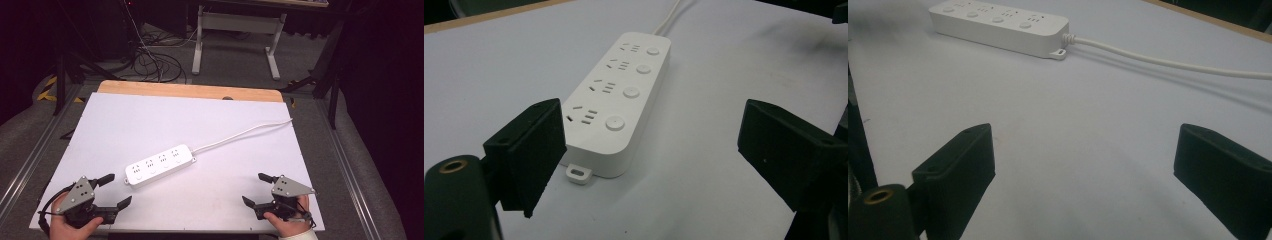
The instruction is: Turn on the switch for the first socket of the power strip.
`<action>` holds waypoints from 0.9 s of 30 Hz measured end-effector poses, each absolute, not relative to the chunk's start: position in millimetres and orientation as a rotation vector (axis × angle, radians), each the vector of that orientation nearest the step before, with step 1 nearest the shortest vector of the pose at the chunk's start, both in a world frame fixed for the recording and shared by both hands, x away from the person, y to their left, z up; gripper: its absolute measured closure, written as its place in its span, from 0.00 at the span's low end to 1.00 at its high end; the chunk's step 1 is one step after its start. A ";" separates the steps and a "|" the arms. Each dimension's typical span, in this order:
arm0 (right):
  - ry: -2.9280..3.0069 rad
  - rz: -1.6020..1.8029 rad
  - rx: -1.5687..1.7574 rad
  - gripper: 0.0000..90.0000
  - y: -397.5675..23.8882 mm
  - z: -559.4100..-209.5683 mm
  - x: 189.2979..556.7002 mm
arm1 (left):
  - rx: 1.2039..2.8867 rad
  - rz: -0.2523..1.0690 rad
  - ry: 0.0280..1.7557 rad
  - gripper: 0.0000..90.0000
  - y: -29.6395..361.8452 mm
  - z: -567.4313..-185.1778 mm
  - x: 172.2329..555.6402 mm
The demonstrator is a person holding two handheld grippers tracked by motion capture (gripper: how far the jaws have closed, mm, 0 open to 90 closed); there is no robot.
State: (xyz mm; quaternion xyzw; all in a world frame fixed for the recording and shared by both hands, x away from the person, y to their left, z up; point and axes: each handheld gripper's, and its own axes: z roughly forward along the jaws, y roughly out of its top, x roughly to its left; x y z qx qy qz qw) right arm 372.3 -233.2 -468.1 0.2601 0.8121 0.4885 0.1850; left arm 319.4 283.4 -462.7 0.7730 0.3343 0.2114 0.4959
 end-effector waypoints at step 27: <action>2.304 1.371 0.741 0.12 -233.6 -470.7 370.0 | 1.888 0.451 0.841 0.29 282.5 -440.2 333.4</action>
